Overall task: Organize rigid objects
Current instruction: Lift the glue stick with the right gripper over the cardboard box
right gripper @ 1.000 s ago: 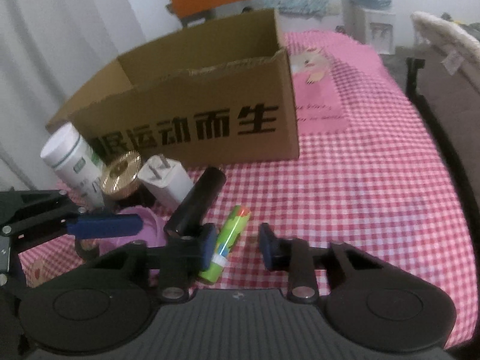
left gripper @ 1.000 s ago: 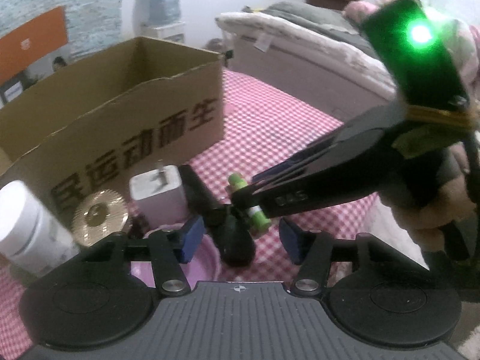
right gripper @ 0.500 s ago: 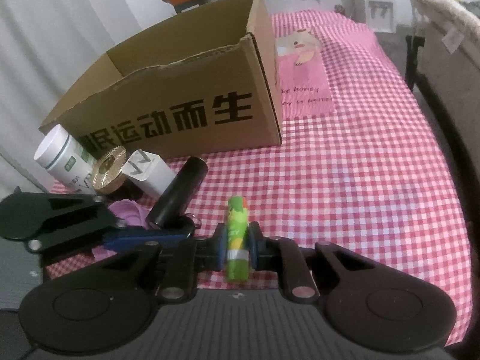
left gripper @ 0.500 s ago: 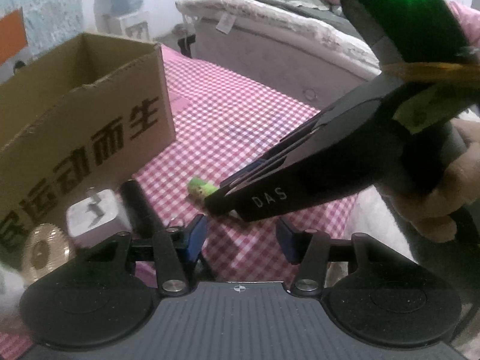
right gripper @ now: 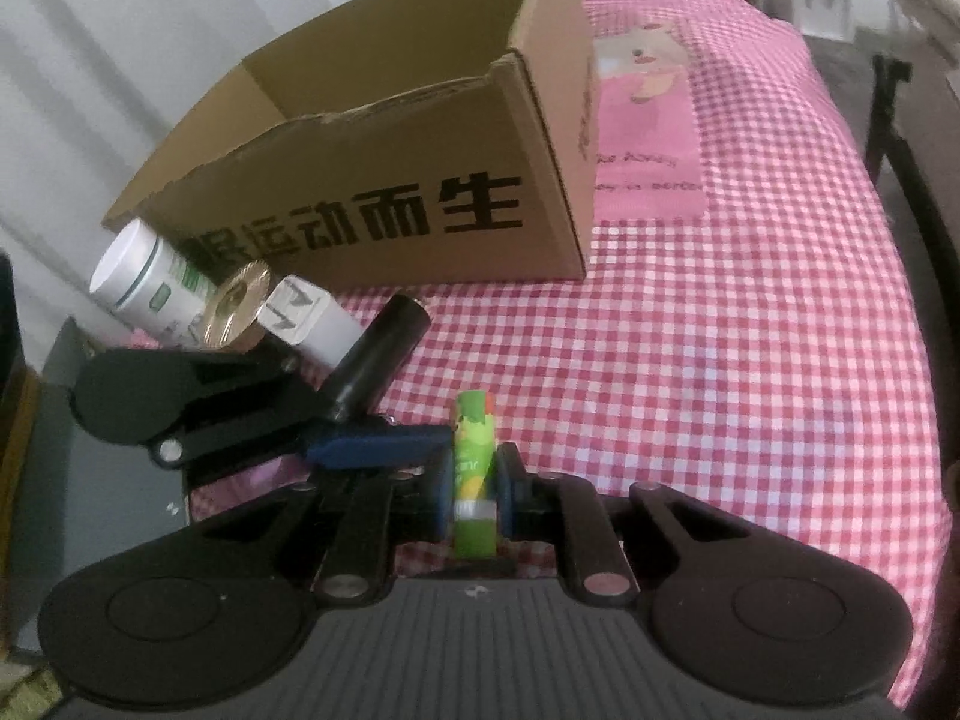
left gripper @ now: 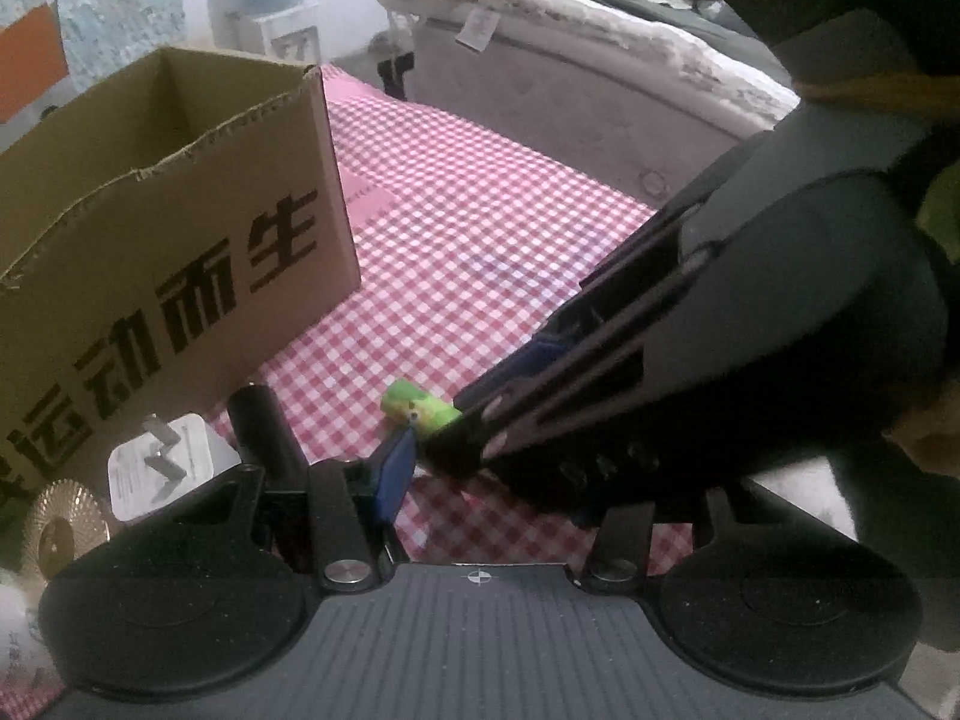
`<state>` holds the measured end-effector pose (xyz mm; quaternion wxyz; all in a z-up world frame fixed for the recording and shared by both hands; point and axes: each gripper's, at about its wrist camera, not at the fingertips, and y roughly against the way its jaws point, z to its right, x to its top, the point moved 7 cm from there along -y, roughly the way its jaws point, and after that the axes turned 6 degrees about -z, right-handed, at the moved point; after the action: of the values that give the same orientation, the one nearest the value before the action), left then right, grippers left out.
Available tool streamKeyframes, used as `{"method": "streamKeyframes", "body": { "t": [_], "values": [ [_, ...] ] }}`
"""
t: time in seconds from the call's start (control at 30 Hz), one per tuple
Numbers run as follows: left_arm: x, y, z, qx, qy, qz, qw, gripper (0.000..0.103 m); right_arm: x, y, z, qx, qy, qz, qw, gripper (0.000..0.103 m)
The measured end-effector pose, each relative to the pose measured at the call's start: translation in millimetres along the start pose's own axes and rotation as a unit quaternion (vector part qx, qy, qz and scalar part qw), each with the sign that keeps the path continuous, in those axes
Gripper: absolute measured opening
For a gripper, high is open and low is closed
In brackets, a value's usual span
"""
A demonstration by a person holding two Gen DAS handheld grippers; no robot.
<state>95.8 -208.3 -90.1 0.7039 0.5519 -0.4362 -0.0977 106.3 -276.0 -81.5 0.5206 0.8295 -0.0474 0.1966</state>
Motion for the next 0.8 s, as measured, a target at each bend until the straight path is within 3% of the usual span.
{"method": "streamKeyframes", "body": {
  "t": [0.17, 0.33, 0.5, 0.67, 0.8],
  "values": [
    [0, 2, -3, 0.000, 0.014, 0.015, 0.9998, 0.041, 0, 1, -3, -0.004, 0.010, 0.021, 1.000, 0.018],
    [0, 20, -4, 0.000, 0.020, 0.043, 0.9989, 0.040, -5, 10, 0, 0.012, -0.032, 0.038, 0.999, 0.018],
    [5, 57, -10, 0.012, 0.031, 0.087, 0.9957, 0.040, 0, 32, -19, 0.006, -0.021, 0.062, 0.998, 0.018],
    [17, 117, -32, 0.059, 0.037, 0.147, 0.9867, 0.041, 24, 72, -59, 0.008, 0.021, 0.111, 0.994, 0.017],
    [29, 152, -71, 0.093, 0.061, 0.168, 0.9794, 0.042, 60, 97, -97, 0.028, 0.066, 0.152, 0.986, 0.017]
  ]
}}
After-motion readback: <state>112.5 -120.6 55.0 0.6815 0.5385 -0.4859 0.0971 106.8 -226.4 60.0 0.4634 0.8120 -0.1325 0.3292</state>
